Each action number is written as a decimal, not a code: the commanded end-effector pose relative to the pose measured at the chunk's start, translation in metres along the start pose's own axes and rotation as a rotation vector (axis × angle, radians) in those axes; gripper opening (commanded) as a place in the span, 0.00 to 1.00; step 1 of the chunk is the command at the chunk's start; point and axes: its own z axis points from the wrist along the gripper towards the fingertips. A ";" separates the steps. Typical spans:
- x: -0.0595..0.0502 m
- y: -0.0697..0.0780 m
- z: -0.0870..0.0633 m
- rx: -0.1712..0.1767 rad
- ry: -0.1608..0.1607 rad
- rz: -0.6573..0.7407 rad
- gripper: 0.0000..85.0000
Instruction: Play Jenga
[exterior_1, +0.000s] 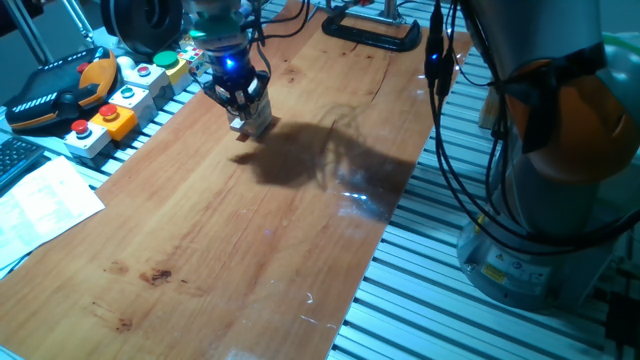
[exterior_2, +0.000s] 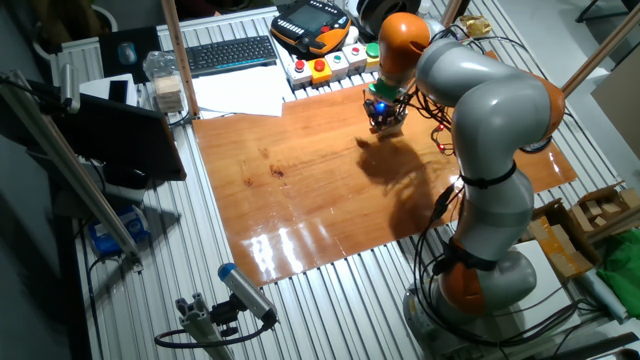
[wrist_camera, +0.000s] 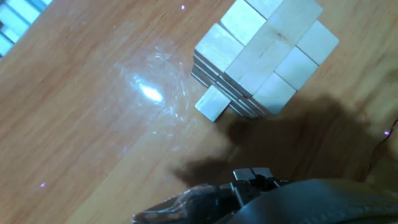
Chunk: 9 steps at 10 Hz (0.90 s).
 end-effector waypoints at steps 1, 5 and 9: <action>0.000 0.000 0.000 -0.005 -0.008 0.021 0.01; -0.003 0.001 0.002 -0.031 -0.042 0.184 0.01; -0.008 0.006 0.008 -0.032 -0.047 0.291 0.01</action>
